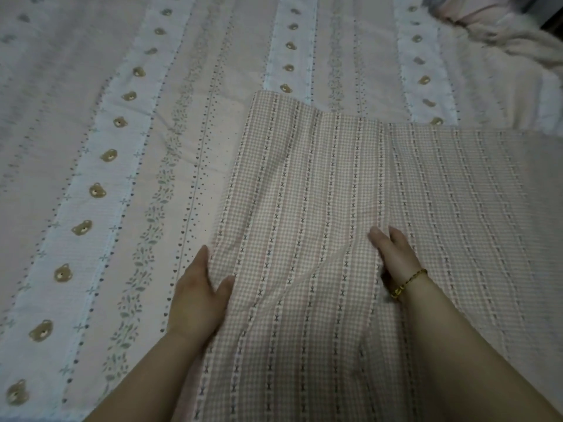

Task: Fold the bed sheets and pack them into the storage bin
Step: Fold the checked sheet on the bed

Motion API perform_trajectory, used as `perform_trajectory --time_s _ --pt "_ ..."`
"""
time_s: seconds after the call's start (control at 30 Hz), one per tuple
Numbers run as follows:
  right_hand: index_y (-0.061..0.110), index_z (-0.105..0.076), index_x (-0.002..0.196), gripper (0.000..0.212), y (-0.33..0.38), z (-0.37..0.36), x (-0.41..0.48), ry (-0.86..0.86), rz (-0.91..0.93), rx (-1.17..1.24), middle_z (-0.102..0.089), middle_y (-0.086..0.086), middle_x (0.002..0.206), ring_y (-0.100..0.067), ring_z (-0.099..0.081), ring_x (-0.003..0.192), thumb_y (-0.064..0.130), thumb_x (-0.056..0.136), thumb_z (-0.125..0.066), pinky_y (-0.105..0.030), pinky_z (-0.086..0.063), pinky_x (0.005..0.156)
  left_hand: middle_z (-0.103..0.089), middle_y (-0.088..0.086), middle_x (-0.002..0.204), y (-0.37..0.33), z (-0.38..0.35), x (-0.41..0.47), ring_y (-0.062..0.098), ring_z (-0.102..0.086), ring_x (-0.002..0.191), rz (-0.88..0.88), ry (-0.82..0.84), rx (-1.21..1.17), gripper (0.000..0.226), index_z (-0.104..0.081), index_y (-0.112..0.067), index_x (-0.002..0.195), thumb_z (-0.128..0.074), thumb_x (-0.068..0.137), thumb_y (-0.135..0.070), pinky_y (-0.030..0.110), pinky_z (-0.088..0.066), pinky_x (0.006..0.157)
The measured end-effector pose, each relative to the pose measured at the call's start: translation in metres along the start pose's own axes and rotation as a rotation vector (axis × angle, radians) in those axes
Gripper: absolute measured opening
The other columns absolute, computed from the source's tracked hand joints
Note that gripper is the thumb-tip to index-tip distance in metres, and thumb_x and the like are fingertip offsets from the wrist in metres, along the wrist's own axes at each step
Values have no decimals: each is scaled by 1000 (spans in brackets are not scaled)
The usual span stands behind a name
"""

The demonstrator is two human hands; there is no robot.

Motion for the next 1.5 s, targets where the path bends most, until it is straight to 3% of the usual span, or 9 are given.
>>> perform_trajectory --time_s 0.17,0.27,0.4,0.6,0.77,0.9,1.13,1.33,1.5 --pt "14 -35 138 111 -39 -4 -61 154 -47 -215 -51 -3 133 -19 -51 118 62 48 -77 -36 -39 104 -34 10 147 4 -1 -15 27 -37 131 48 45 -33 63 -22 -14 147 -50 93 -29 38 -32 105" --pt "10 -32 140 71 -48 1 -79 69 -38 -254 -48 -5 135 -17 -48 118 24 81 -69 -29 -36 105 -26 11 149 -8 2 -24 27 -35 131 29 77 -63 64 -16 -15 148 -48 94 -27 36 -32 103" --pt "5 -29 142 68 -56 32 -93 -107 -61 -337 -42 -6 140 -22 -44 126 23 86 -63 -36 -35 109 -13 9 154 -10 0 -40 26 -26 136 -11 152 153 71 -2 -21 149 -42 94 -40 38 -28 106" --pt "7 -32 139 58 -42 41 -76 -211 -77 -284 -38 -13 142 -22 -43 124 25 90 -57 -28 -35 99 -26 19 149 -8 -24 -39 35 -26 138 -230 108 445 84 -33 -10 142 -7 84 -64 23 24 106" --pt "6 -31 141 57 5 30 -14 -235 -20 -216 -37 -11 145 -24 -42 128 28 93 -51 -24 -33 97 7 8 156 -29 -34 1 21 7 144 -189 45 398 81 1 -22 148 -9 84 -69 31 8 113" --pt "5 -24 144 62 38 25 37 -191 22 -213 -36 -9 146 -22 -44 124 31 94 -50 -21 -35 90 -15 11 155 -53 -25 52 26 -15 142 -100 -83 113 71 -13 -12 148 -46 92 -41 37 -14 115" --pt "4 -16 146 62 80 13 108 -186 116 -219 -28 -9 149 -21 -35 132 22 96 -47 -19 -28 102 -41 13 143 -96 -7 138 29 -44 126 108 -55 -212 62 -31 -7 143 -55 91 -33 27 -37 92" --pt "4 -46 132 36 109 0 129 -243 499 -352 -52 -1 122 -9 -46 107 6 97 -38 -3 -28 77 -59 17 119 -96 -3 147 29 -55 109 66 -275 -268 33 -57 -1 119 -51 94 -22 21 -32 70" --pt "11 -22 143 51 89 3 137 -234 322 -374 -43 -8 138 -20 -45 122 14 97 -42 -16 -33 92 -53 14 128 -88 -14 145 28 -51 113 96 -224 -262 45 -43 -5 131 -51 94 -28 20 -30 73"
Point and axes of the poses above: each hand's wrist, its own x-axis towards the middle knuckle, its own z-axis out of the back of the hand, y = z × x, the point moved 3 cm from there along x, towards the middle knuckle
